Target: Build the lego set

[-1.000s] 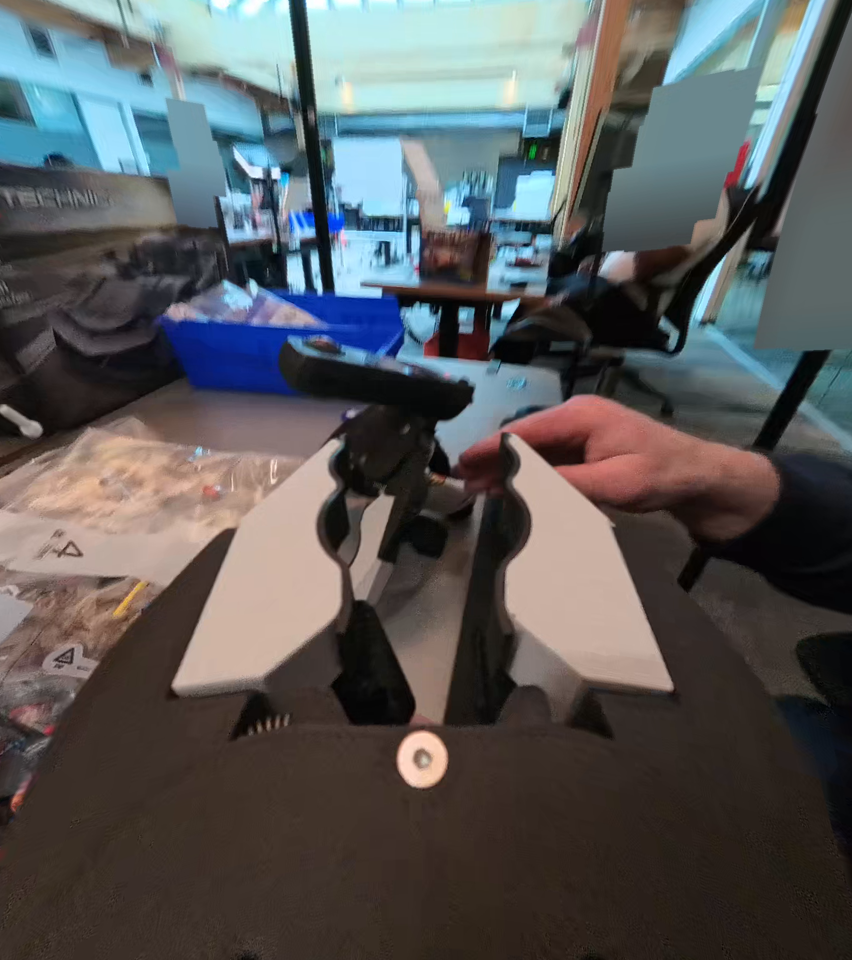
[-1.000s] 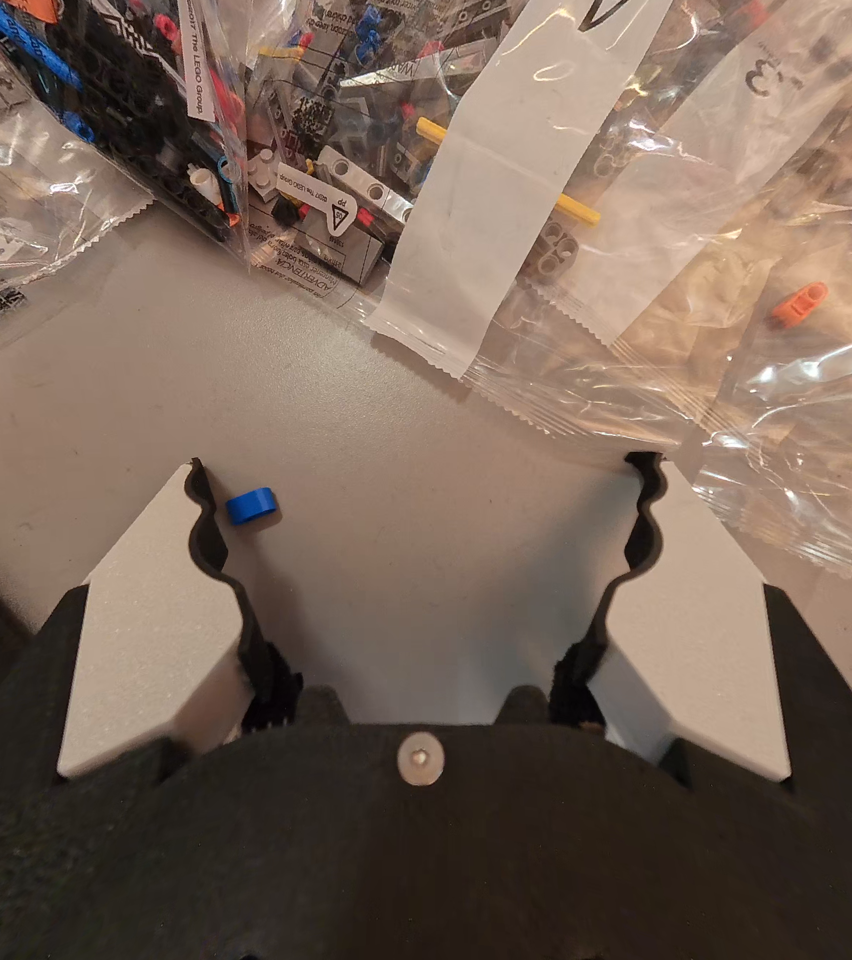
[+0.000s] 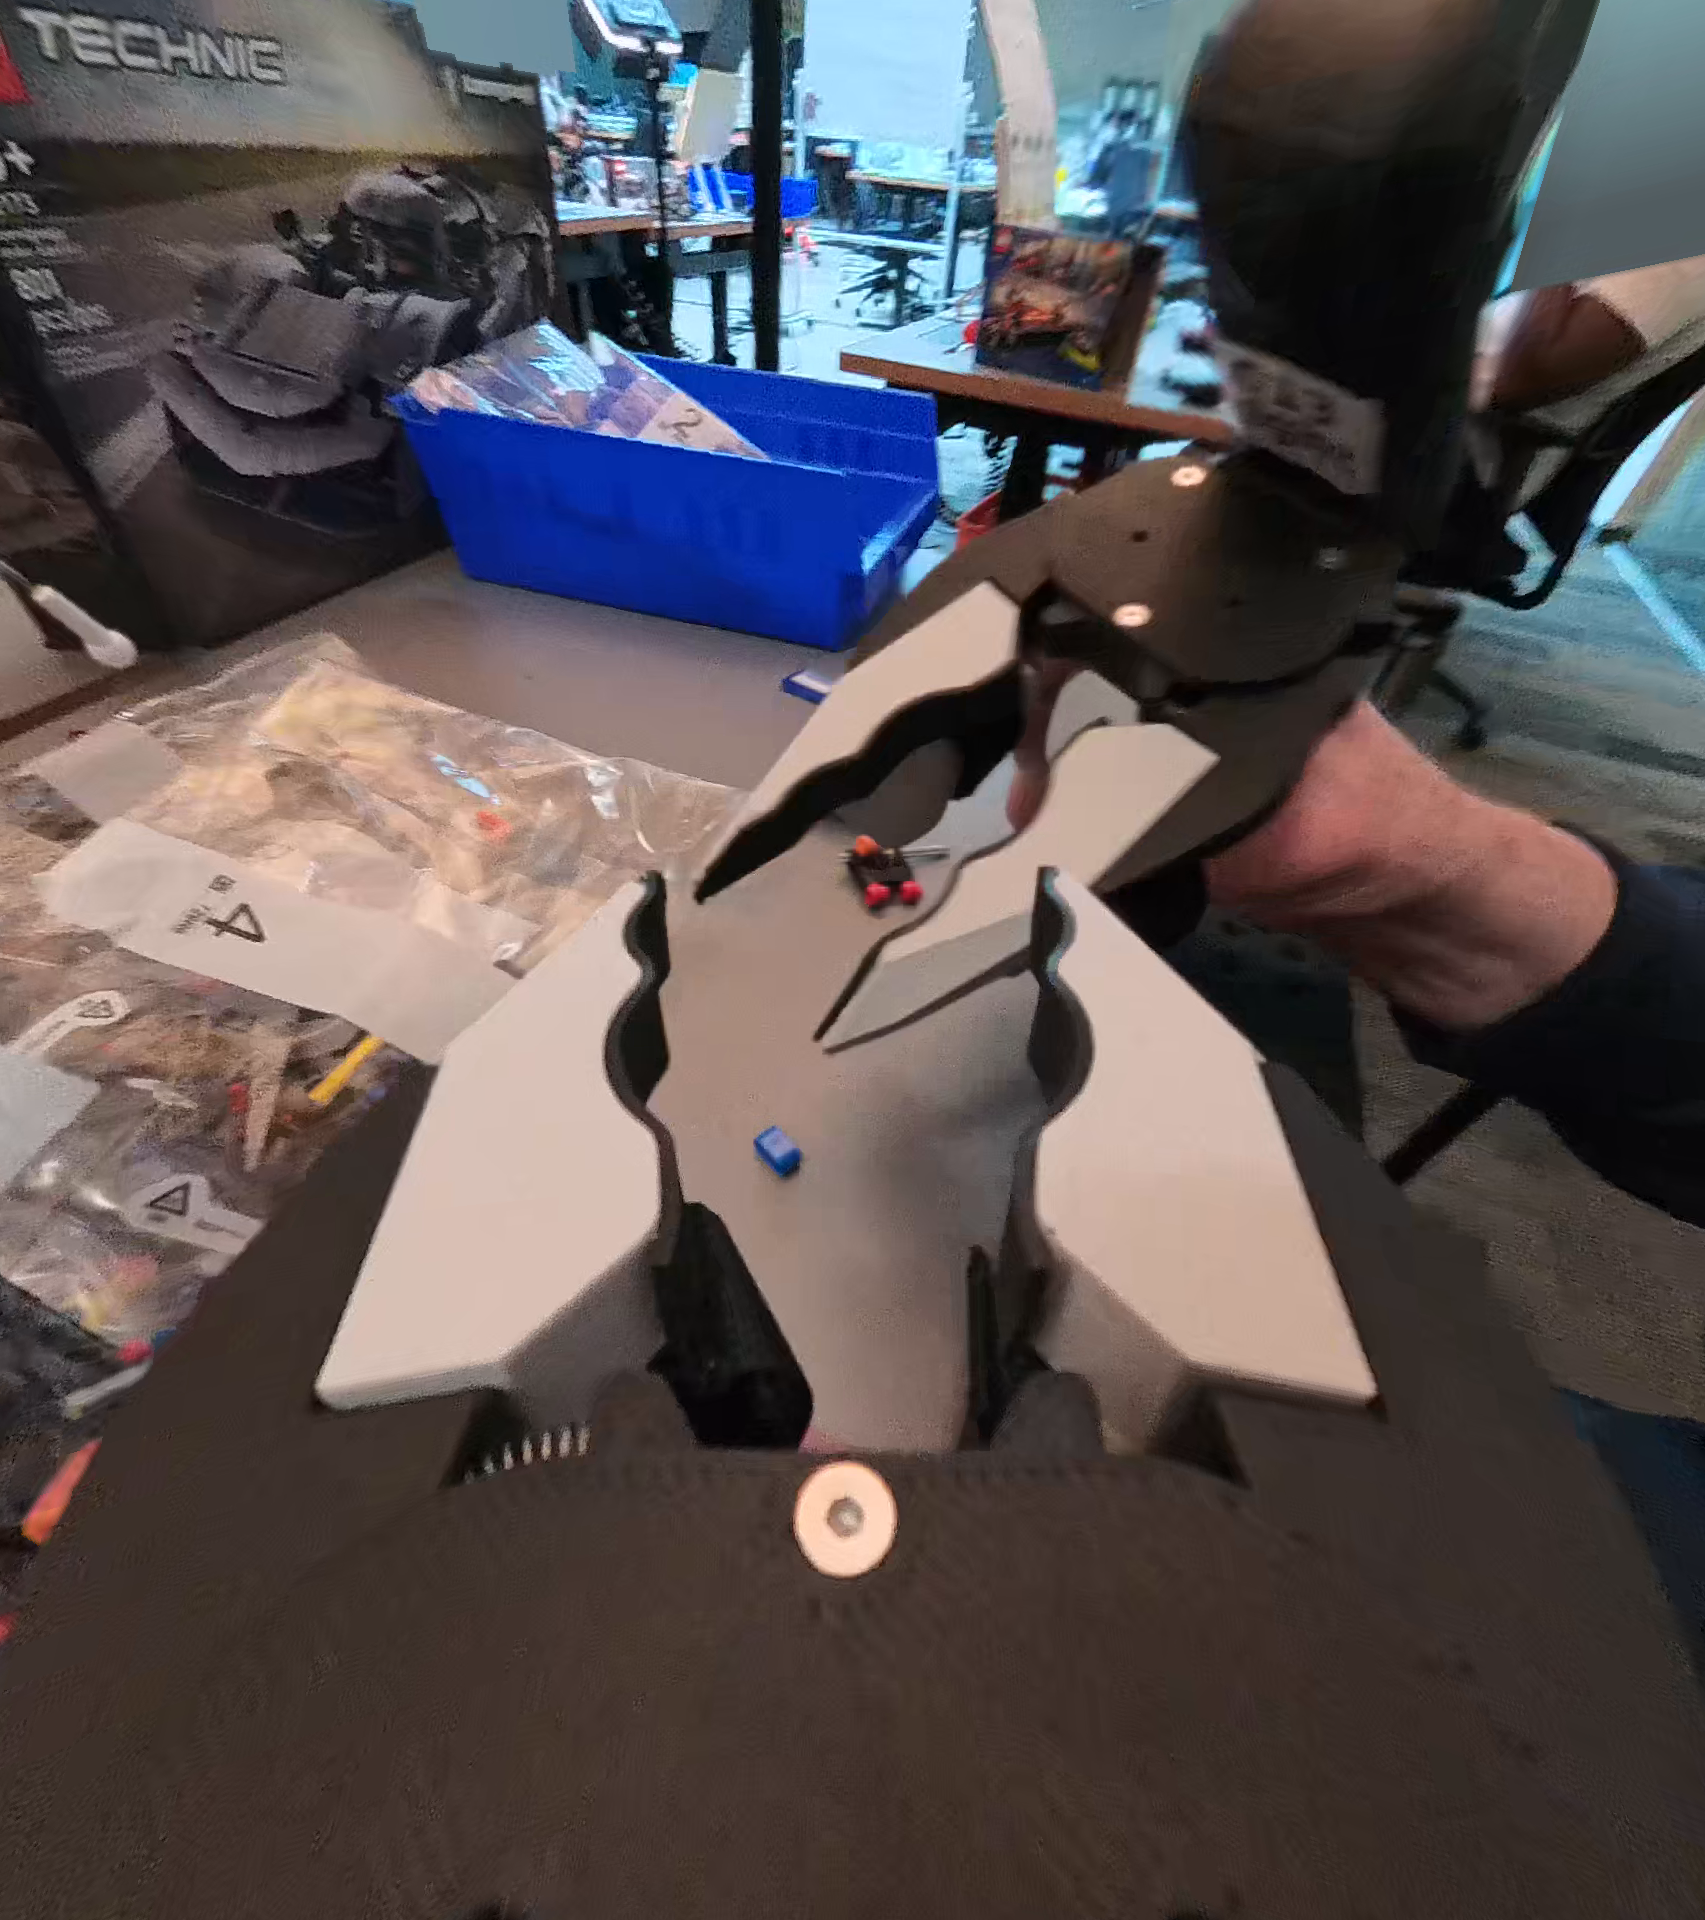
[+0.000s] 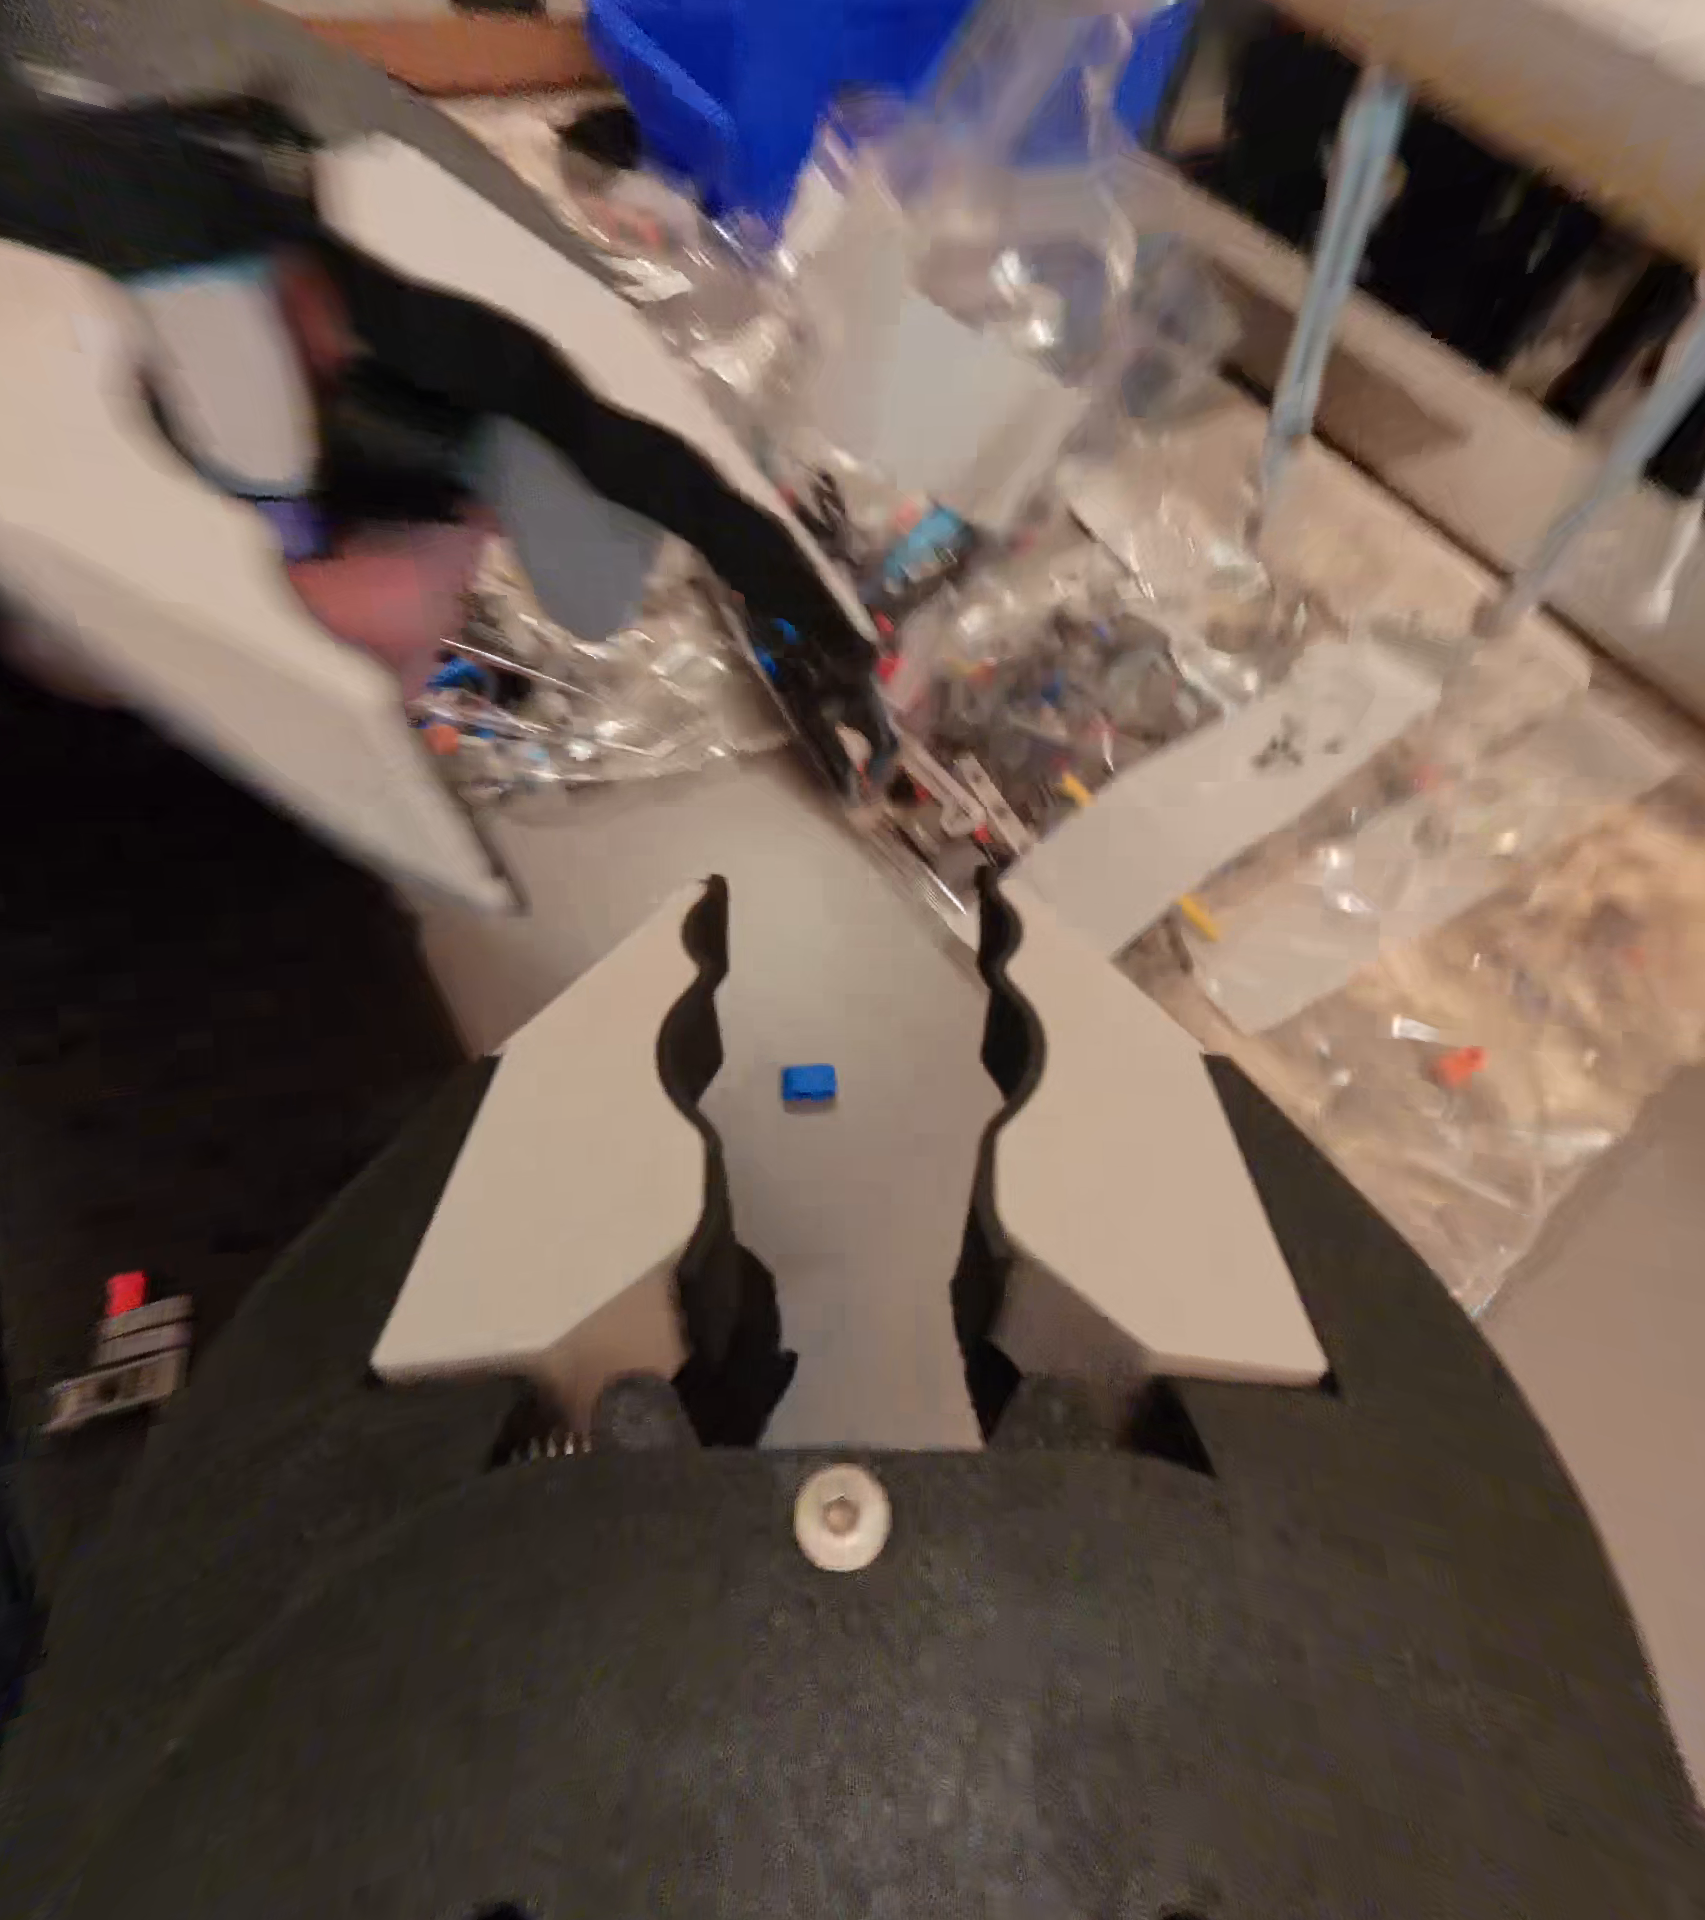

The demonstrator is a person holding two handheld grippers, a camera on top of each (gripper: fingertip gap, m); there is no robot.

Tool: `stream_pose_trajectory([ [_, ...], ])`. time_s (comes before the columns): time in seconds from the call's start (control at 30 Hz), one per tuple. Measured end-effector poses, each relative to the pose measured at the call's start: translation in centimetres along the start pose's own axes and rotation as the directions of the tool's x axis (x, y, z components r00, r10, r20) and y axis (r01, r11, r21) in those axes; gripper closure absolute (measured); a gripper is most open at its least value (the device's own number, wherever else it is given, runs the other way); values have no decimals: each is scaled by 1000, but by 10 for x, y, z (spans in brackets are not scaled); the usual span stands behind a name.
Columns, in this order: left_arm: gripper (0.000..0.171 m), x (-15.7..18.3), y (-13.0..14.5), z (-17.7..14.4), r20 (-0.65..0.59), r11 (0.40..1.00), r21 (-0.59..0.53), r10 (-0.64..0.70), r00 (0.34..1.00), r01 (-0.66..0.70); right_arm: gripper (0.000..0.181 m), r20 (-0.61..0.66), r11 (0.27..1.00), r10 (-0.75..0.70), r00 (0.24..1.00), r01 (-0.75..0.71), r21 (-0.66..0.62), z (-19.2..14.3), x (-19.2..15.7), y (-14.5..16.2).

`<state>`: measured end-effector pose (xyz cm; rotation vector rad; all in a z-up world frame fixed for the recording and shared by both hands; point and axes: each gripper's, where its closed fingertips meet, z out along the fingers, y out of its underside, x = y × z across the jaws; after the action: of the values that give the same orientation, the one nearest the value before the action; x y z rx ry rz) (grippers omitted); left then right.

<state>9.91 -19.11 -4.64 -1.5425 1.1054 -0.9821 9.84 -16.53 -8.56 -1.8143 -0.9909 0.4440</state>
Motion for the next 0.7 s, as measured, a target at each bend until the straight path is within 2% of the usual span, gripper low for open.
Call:
stream_pose_trajectory([
  [0.03, 97, 5, -3, -3, -34, 1000, 11, -17, 999, 17, 146, 19, 998, -55, 998, 55, 31, -6, -15, -9],
  [0.07, 96, 13, -6, -5, -71, 999, 33, -16, 997, 18, 150, 24, 991, -113, 993, 111, 72, -11, -29, -18],
  [0.1, 98, 22, -10, -7, -106, 998, 59, -8, 994, 15, 151, 13, 979, -173, 985, 170, 115, -14, -43, -27],
  [0.17, 99, 46, -12, -8, -175, 996, 91, 23, 984, -8, 167, 12, 935, -312, 950, 304, 181, -18, -80, -39],
  [0.2, 94, 59, -10, -9, -225, 996, 93, 32, 974, -11, 173, -30, 920, -345, 938, 344, 189, -18, -91, -41],
  [0.23, 104, 71, -10, -14, -283, 994, 104, 16, 959, 14, 170, -100, 911, -349, 932, 363, 196, -20, -93, -44],
  [0.27, 109, 80, -7, -17, -308, 995, 98, 7, 951, 25, 171, -92, 905, -356, 930, 367, 212, -22, -101, -44],
  [0.3, 118, 89, -5, -21, -317, 995, 103, 19, 948, 15, 171, -51, 916, -338, 940, 341, 214, -23, -109, -40],
  [0.4, 125, 104, 0, -28, -317, 996, 90, 28, 948, 1, 175, 6, 911, -332, 943, 319, 263, -27, -129, -38],
  [0.47, 129, 108, 5, -31, -329, 996, 84, 13, 944, 16, 174, 69, 919, -344, 936, 321, 229, -25, -138, -31],
  [0.53, 124, 104, 4, -33, -267, 994, 111, 34, 963, -4, 172, 76, 911, -376, 924, 353, 214, -24, -138, -31],
  [0.6, 107, 89, 2, -39, -159, 993, 104, 76, 984, -60, 163, 83, 920, -367, 926, 348, 181, -24, -130, -27],
  [0.63, 108, 78, -1, -47, -110, 991, 105, 90, 990, -78, 153, 76, 928, -351, 933, 336, 164, -26, -120, -25],
  [0.7, 111, 56, -4, -67, -16, 989, 81, 126, 992, -124, 149, 46, 947, -300, 953, 291, 134, -35, -89, -20],
])
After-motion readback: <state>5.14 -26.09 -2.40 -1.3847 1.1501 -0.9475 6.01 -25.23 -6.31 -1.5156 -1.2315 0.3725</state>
